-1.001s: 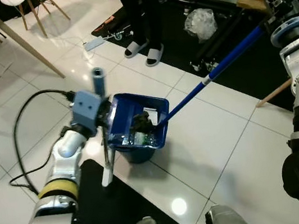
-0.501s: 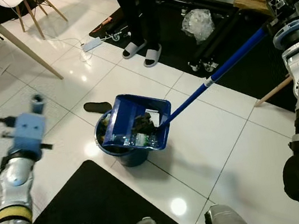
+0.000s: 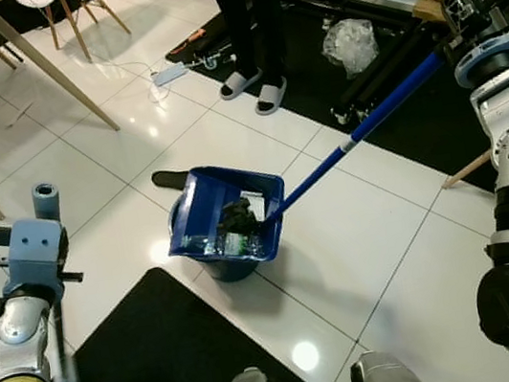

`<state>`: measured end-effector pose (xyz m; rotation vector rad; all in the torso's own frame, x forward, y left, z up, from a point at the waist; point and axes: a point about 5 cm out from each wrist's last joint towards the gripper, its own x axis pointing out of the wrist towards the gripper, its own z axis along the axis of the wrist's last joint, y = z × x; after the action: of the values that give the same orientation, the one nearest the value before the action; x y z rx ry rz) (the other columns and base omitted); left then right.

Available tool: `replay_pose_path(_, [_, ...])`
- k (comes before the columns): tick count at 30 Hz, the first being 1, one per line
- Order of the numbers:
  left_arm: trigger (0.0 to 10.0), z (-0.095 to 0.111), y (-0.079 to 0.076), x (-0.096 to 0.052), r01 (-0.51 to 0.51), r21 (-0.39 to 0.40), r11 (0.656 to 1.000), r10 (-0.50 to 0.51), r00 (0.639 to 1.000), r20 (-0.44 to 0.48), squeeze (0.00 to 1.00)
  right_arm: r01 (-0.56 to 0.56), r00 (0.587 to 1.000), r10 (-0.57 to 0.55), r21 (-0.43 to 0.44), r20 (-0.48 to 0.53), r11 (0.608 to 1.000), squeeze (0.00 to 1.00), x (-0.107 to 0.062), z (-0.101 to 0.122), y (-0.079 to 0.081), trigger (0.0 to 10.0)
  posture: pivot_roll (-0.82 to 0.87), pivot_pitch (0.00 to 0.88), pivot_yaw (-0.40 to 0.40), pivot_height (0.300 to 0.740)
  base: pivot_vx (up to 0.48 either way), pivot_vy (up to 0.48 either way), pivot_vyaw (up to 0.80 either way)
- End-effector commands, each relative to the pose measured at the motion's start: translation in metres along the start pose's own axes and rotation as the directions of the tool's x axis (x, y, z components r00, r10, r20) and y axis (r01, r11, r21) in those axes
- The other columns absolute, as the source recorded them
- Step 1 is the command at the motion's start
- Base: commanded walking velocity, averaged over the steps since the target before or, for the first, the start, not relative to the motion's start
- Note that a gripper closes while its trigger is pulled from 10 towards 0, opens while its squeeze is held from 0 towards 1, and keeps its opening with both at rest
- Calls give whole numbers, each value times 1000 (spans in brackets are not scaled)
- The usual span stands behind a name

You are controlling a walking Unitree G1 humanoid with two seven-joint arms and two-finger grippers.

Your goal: Sweep floor

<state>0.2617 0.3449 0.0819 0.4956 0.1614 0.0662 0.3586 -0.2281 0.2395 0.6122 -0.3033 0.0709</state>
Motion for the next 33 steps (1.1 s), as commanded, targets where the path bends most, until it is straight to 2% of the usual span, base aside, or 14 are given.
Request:
replay_pose_path(1, [10000, 6, -5, 1, 21, 17, 1000, -22, 999, 48, 0, -24, 998, 22, 28, 58, 999, 0, 1, 13, 3, 10000, 48, 0, 8, 740, 0, 0, 0])
replay_pose_path(8, [10000, 12, -11, 3, 42, 19, 999, -44, 995, 89, 0, -21, 998, 19, 25, 64, 999, 0, 3, 16, 1, 10000, 51, 0, 4, 740, 96, 0, 0])
replay_pose_path(13, [10000, 17, -12, 3, 51, -5, 999, -51, 992, 120, 0, -20, 997, 18, 24, 72, 1000, 0, 4, 18, 0, 10000, 53, 0, 5, 740, 473, 0, 0])
replay_pose_path(21, [10000, 18, -13, 3, 48, -13, 999, -46, 991, 122, 0, -20, 997, 19, 25, 73, 999, 0, 5, 18, 0, 10000, 53, 0, 4, 740, 480, 0, 0])
replay_pose_path(25, [10000, 17, -19, 5, 52, -18, 998, -50, 992, 116, 0, -30, 997, 28, 26, 70, 999, 0, 6, 18, 2, 10000, 49, 0, 6, 740, 480, 0, 0])
replay_pose_path(28, [10000, 17, -21, 6, 49, -29, 998, -45, 993, 109, 0, -37, 998, 38, -21, 48, 999, 0, 6, 17, 4, 10000, 47, 0, 8, 740, 480, 0, 0])
replay_pose_path(33, [10000, 17, -21, 6, 48, -30, 998, -44, 994, 103, 0, -32, 999, 33, -28, 41, 999, 0, 6, 17, 4, 10000, 46, 0, 10, 740, 480, 0, 520])
